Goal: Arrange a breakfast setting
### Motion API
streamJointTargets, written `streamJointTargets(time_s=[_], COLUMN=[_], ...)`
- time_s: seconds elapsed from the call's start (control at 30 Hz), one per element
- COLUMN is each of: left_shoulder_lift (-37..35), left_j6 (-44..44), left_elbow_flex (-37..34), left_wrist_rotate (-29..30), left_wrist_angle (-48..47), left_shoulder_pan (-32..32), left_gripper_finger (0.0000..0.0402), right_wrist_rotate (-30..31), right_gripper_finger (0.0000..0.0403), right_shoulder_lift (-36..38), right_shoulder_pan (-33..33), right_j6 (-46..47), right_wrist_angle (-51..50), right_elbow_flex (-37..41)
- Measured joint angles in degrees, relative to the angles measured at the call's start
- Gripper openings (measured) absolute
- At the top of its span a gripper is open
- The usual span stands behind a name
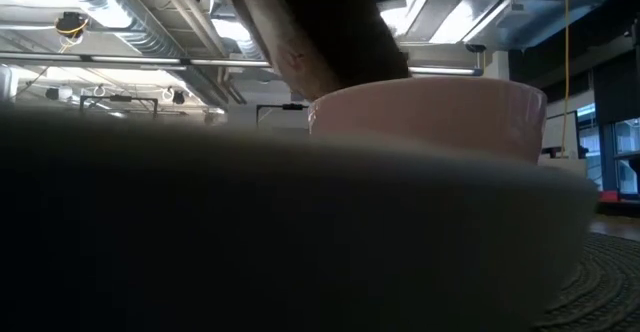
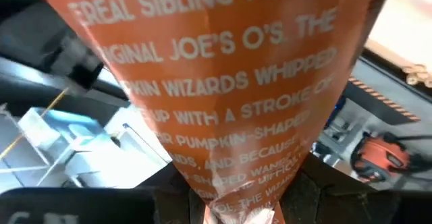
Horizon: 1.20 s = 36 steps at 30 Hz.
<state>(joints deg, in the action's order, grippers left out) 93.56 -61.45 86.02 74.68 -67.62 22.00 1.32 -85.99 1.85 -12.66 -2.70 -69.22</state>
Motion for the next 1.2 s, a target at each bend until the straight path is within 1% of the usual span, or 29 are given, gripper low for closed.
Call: streamJointTargets(time_s=[0.07,0.1,0.17,0.2,0.27,0.3,0.37,0.43,0.5,0.57,0.6,0.67,0.83,0.93,1.07,1.2], left_shoulder_lift=[0.0,0.0,0.0,0.0,0.0,0.0,0.0,-0.1,-0.1,0.0,0.0,-0.1,-0.1,-0.2,-0.2,-0.8], left_j6=[0.0,0.0,-0.1,-0.2,-0.4,-0.4,0.1,0.0,-0.9,-0.5,-0.3,0.0,-0.8,-0.5,-0.6,-0.4], left_elbow_flex=[0.1,0.1,0.1,0.1,0.1,0.3,0.6,0.6,0.6,0.4,0.4,0.6,0.5,0.5,0.5,0.5], left_wrist_rotate=[0.7,1.0,0.7,0.5,-0.8,-0.6,0.9,1.4,0.1,-0.8,-0.1,1.1,0.5,1.3,1.0,0.9], left_wrist_angle=[0.5,0.5,0.5,0.5,0.4,1.0,1.9,1.5,0.9,1.1,1.6,1.7,1.1,1.4,-0.5,-2.9], left_shoulder_pan=[0.0,0.0,0.0,0.0,0.0,0.0,0.0,0.0,-0.1,-0.2,-0.2,-0.3,-0.7,-0.6,-0.1,1.0], left_gripper_finger=[0.0126,0.0126,0.0126,0.0126,0.0126,0.0126,0.0126,0.0126,0.0126,0.0126,0.0126,0.0126,0.0126,0.0126,0.0126,0.0126], right_wrist_rotate=[2.6,3.2,2.3,1.8,1.7,2.3,5.0,5.3,4.1,4.1,4.7,5.2,4.5,3.7,6.3,4.4], right_gripper_finger=[0.0005,0.0005,0.0005,0.0005,0.0005,0.0005,0.0005,0.0005,0.0005,0.0005,0.0005,0.0005,0.0005,0.0005,0.0005,0.0005], right_shoulder_lift=[0.7,0.8,-1.2,-1.8,-2.4,-1.8,-1.3,-1.6,-3.0,-2.7,-2.2,-1.9,-2.6,-2.4,-2.6,-3.1], right_shoulder_pan=[0.5,0.9,1.1,1.2,1.3,1.4,2.2,2.2,2.2,2.3,2.5,2.8,2.7,2.6,3.5,3.4], right_j6=[-1.3,-1.3,-1.3,-1.4,-2.7,-3.0,-2.9,-2.9,-2.9,-3.1,-3.1,-3.0,-3.1,-2.8,-4.0,-3.8], right_wrist_angle=[1.5,-1.3,-7.5,-7.7,-6.3,-3.9,-1.0,-4.1,-3.8,-3.1,-1.8,-2.3,-3.3,-3.5,-2.2,-3.1], right_elbow_flex=[-1.6,-2.4,-3.7,-4.2,-4.1,-4.1,-4.8,-4.5,-4.3,-4.1,-4.3,-4.6,-4.2,-4.4,-4.3,-4.3])
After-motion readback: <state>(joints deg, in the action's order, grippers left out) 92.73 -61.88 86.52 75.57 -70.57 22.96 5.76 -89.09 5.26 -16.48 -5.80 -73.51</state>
